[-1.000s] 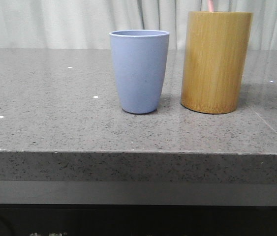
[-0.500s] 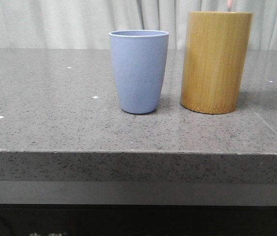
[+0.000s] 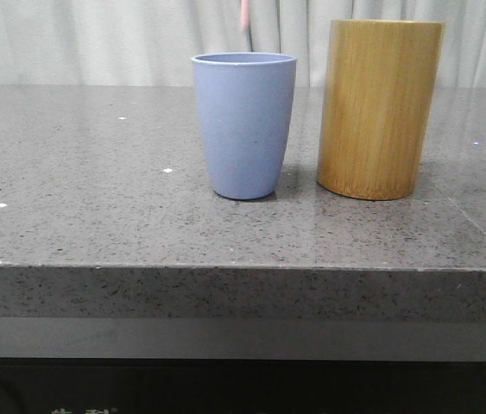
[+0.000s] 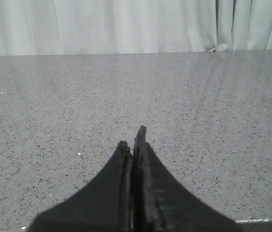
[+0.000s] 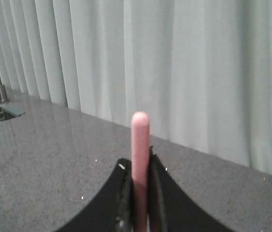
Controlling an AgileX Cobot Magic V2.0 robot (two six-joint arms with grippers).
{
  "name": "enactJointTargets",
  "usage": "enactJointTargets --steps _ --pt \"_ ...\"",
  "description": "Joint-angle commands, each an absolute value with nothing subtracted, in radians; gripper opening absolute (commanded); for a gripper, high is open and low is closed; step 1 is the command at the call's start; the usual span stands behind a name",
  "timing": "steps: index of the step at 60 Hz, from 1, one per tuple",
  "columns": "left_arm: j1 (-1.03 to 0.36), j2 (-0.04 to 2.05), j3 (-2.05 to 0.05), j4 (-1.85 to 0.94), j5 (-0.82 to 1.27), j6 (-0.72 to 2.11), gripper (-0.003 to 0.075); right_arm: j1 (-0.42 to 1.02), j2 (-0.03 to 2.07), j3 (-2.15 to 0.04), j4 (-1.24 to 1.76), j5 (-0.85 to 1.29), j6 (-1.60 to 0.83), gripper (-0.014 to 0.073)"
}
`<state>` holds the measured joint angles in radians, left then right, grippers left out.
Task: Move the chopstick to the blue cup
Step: 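Lift the pink chopstick out and lower it into the blue cup, then open the right gripper and withdraw it from the chopstick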
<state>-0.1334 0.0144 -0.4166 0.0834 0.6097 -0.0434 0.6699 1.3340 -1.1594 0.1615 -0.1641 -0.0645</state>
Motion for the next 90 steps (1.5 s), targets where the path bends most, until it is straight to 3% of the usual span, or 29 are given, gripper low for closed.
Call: enactJointTargets --steps 1,28,44,54,65,78,90 --pt "-0.131 0.026 -0.439 0.078 0.526 -0.051 -0.0019 0.67 1.351 -1.188 0.191 -0.237 -0.072 -0.0121" --pt "-0.131 0.026 -0.439 0.078 0.527 -0.051 -0.0019 0.669 1.423 -1.12 0.202 -0.299 -0.073 0.0048" --pt "-0.131 0.026 -0.439 0.078 0.527 -0.051 -0.0019 0.665 1.418 -1.121 0.202 -0.318 -0.073 0.0284" --pt "-0.131 0.026 -0.439 0.078 0.527 -0.051 -0.0019 0.66 1.408 -1.125 0.198 -0.314 -0.075 0.0311" --pt "-0.131 0.026 -0.439 0.078 0.527 -0.051 -0.0019 0.598 1.326 -1.196 0.196 -0.171 -0.091 0.0261" --pt "-0.131 0.026 -0.439 0.078 0.527 -0.051 -0.0019 0.443 1.284 -1.399 0.195 0.351 -0.091 0.0063" --pt "-0.131 0.026 -0.439 0.078 0.527 -0.051 -0.0019 0.286 1.235 -1.442 0.185 0.538 -0.091 -0.0124"
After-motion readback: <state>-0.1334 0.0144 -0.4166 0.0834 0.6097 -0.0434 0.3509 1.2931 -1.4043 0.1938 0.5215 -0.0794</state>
